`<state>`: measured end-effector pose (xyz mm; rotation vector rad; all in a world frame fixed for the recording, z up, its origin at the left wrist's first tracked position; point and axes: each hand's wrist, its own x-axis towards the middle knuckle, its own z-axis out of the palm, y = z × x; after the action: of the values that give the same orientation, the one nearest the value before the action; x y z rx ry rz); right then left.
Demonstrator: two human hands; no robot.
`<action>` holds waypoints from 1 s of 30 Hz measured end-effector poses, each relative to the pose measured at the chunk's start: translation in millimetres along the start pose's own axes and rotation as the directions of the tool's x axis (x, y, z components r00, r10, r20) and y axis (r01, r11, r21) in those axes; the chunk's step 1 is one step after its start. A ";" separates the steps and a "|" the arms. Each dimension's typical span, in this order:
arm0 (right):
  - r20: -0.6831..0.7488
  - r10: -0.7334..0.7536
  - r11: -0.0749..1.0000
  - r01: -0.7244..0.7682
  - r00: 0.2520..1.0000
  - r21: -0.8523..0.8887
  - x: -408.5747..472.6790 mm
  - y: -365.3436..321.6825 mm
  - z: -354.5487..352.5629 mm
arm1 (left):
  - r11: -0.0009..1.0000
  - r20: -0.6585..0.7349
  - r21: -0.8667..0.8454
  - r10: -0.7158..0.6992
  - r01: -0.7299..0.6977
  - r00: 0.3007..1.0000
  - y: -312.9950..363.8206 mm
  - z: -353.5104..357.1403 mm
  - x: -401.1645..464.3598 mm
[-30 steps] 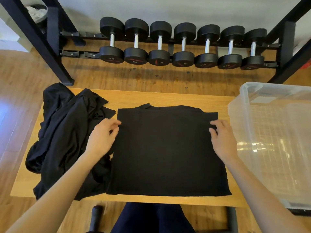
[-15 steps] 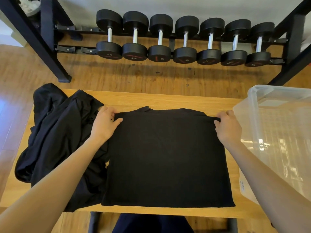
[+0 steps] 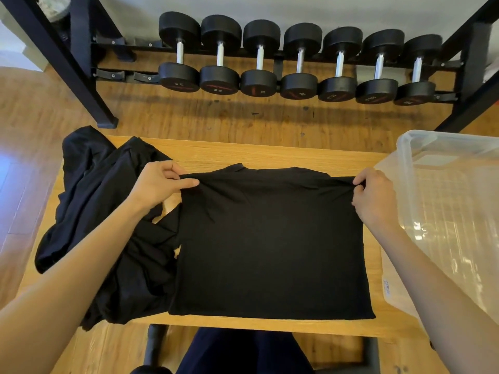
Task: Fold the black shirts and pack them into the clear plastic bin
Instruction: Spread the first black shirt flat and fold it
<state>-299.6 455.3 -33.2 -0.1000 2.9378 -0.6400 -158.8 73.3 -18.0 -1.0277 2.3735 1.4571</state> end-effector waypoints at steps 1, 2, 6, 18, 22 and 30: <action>0.001 0.015 0.999 -0.015 1.000 0.028 1.2 -1.1 -3.2 | 1.000 -0.004 -0.019 0.009 -0.009 1.000 3.3 -4.5 -0.5; 0.007 0.034 0.998 -0.035 0.999 0.047 3.7 -4.0 -5.6 | 0.999 -0.015 -0.041 0.016 -0.017 1.000 6.4 -8.0 0.2; 0.036 0.143 0.979 -0.147 0.989 0.141 25.5 -15.8 -2.3 | 0.996 -0.065 -0.080 0.041 -0.046 0.997 14.3 -11.5 13.6; 0.018 -0.074 0.987 0.076 0.997 -0.141 -12.7 -23.4 37.5 | 0.920 -0.140 0.256 0.340 -0.297 0.930 -15.7 60.6 -12.3; 0.056 -0.159 0.961 0.168 0.986 -0.220 -62.3 -22.9 59.7 | 0.788 0.102 0.418 0.455 -0.453 0.885 -34.6 95.9 -71.8; 0.182 -0.132 0.931 0.185 0.974 -0.314 -84.7 0.7 78.1 | 0.566 0.233 0.727 0.328 -0.389 0.915 -73.3 117.4 -91.5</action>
<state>-204.6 431.9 -94.1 -0.4074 2.8696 -0.1405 -67.4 193.5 -86.8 -0.2576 2.8039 0.3681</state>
